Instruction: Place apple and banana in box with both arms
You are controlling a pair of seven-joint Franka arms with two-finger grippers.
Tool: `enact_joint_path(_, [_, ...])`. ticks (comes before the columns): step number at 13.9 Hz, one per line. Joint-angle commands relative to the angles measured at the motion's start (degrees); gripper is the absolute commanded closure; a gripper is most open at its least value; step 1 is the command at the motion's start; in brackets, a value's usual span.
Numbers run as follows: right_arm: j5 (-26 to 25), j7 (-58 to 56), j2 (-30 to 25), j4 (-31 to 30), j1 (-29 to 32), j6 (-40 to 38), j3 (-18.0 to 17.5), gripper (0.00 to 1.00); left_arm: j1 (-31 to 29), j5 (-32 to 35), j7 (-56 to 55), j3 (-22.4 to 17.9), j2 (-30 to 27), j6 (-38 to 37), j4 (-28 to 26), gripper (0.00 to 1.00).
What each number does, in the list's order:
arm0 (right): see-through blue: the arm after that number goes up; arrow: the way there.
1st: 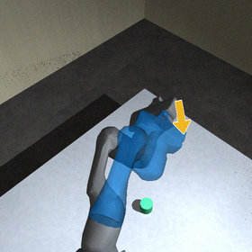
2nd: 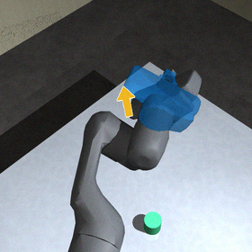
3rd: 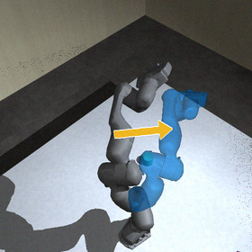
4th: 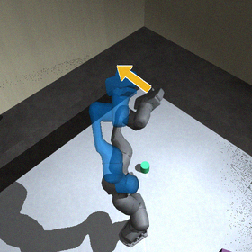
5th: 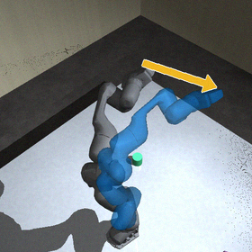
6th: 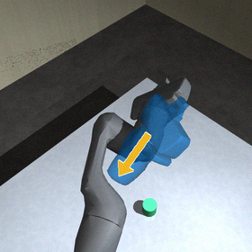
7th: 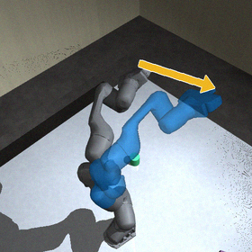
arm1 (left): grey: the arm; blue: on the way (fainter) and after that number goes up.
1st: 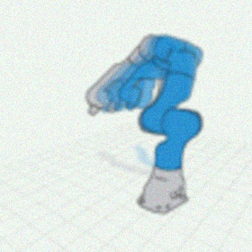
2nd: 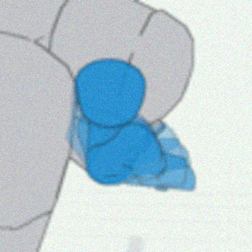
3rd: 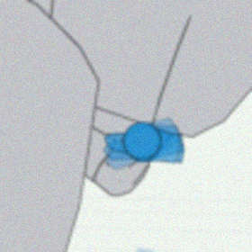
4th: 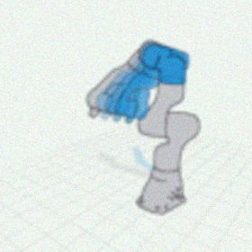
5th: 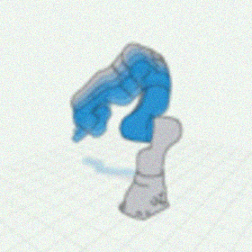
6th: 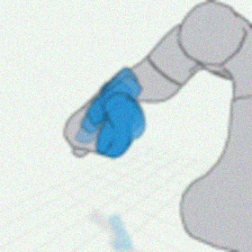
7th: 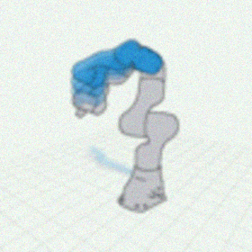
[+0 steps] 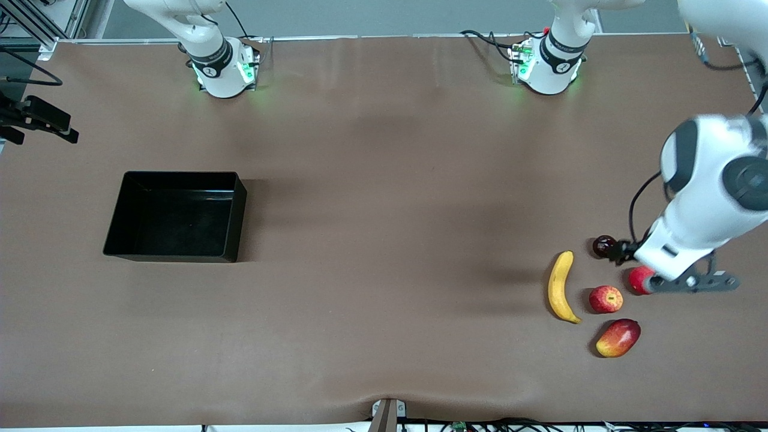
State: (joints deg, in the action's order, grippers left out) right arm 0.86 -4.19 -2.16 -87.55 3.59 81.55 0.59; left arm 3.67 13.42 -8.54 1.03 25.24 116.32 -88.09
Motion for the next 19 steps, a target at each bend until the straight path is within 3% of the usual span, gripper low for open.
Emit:
enact_joint_path(1, [-0.06, 0.33, 0.23, 0.45, 0.98, 0.02, -0.76, 0.0, -3.22, 0.47, -0.08, -0.07, 6.38, 6.61, 2.4, 0.0])
enact_joint_path(6, [-0.06, 0.41, 0.58, 0.54, 1.15, 0.02, -0.68, 0.0, -5.43, -2.69, -4.81, -0.07, 13.78, 17.09, 2.49, 0.0])
enact_joint_path(11, [-0.24, 0.15, 4.35, 2.03, 1.15, -0.07, -0.59, 0.0, -4.9, -4.63, -16.14, 0.02, 15.01, 17.36, 2.05, 0.0])
enact_joint_path(18, [-1.12, 0.06, 11.21, 2.3, 4.22, 0.8, -0.32, 0.0, -5.52, -3.93, -16.78, 0.02, 16.59, 17.45, 0.47, 0.0])
enact_joint_path(19, [-1.21, -0.11, 12.09, 1.86, 4.75, 2.11, -0.32, 0.0, -5.52, -4.02, -16.78, 0.02, 16.94, 17.45, 0.47, 0.05])
